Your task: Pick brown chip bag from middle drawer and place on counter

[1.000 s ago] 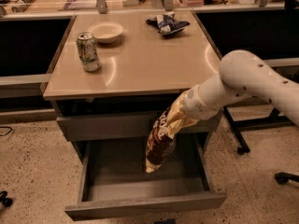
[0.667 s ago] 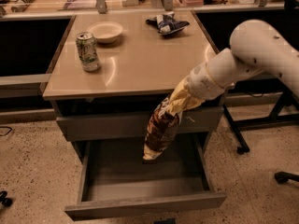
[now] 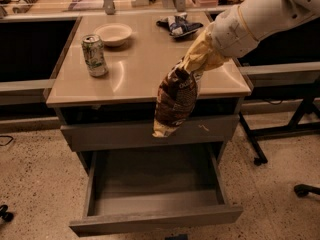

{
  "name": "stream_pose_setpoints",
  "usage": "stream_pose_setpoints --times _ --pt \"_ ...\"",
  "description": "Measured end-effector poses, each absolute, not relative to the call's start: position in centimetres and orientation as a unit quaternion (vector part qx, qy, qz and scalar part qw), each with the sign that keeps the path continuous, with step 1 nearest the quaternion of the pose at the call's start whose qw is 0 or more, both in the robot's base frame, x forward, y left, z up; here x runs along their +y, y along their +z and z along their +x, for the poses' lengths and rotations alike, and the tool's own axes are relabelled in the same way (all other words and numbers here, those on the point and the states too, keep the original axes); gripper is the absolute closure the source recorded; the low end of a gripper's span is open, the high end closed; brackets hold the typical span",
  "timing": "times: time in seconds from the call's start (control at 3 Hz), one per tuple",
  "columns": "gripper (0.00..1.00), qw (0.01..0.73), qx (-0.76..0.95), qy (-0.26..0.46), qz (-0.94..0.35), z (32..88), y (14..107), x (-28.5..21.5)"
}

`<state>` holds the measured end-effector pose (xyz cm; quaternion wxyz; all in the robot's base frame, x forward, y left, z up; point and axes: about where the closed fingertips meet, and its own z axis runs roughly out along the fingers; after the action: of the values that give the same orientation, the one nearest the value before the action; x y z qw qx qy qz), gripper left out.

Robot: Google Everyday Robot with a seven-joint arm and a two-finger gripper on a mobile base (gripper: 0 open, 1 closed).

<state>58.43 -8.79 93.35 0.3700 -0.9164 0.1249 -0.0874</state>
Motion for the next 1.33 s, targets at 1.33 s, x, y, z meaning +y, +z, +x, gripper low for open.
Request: stream_pose_setpoints --times 1.33 --pt "1.0 0.436 0.154 -0.066 -0.884 60.3 103.8 -1.2"
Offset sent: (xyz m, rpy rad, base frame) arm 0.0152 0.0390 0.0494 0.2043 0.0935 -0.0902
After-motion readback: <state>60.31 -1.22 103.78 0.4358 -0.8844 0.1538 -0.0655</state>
